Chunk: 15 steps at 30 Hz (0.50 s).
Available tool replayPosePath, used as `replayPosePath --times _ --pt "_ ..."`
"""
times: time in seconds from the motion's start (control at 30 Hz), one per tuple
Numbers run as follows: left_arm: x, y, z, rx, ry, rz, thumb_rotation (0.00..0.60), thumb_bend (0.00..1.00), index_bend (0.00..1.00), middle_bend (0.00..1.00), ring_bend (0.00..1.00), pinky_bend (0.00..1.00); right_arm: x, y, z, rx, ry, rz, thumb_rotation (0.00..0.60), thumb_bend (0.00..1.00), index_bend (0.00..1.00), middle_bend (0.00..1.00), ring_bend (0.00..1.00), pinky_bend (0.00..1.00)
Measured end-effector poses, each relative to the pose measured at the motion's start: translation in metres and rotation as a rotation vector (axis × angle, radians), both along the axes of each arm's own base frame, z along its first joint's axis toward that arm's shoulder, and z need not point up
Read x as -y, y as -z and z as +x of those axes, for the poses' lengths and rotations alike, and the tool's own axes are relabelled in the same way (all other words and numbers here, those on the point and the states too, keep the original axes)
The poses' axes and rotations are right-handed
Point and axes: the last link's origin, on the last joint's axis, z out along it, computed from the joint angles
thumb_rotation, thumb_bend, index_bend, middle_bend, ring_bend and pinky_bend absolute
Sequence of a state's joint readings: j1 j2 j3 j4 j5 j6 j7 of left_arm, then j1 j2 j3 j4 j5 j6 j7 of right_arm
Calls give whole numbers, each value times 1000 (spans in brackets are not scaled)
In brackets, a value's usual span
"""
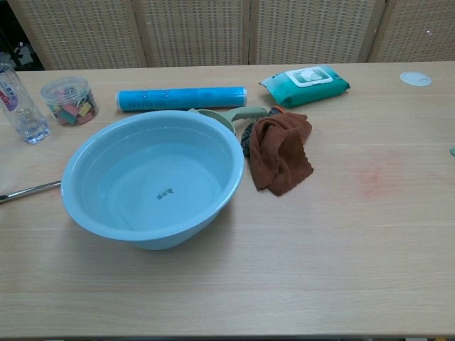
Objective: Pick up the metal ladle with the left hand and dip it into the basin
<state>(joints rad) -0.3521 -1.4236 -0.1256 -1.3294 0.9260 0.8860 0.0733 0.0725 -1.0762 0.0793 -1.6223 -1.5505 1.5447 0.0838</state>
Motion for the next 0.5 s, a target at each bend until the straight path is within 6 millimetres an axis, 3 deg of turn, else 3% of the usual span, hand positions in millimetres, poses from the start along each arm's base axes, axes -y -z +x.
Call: replayPosePath --times 0.33,0.5 --pt "0 7 -2 0 -4 -10 600 369 412 1000 952 884 0 -1 -1 5 5 0 600 0 0 0 0 0" --pt "1 10 0 1 4 -3 600 369 505 1000 952 884 0 -3 -1 7 7 0 600 0 0 0 0 0"
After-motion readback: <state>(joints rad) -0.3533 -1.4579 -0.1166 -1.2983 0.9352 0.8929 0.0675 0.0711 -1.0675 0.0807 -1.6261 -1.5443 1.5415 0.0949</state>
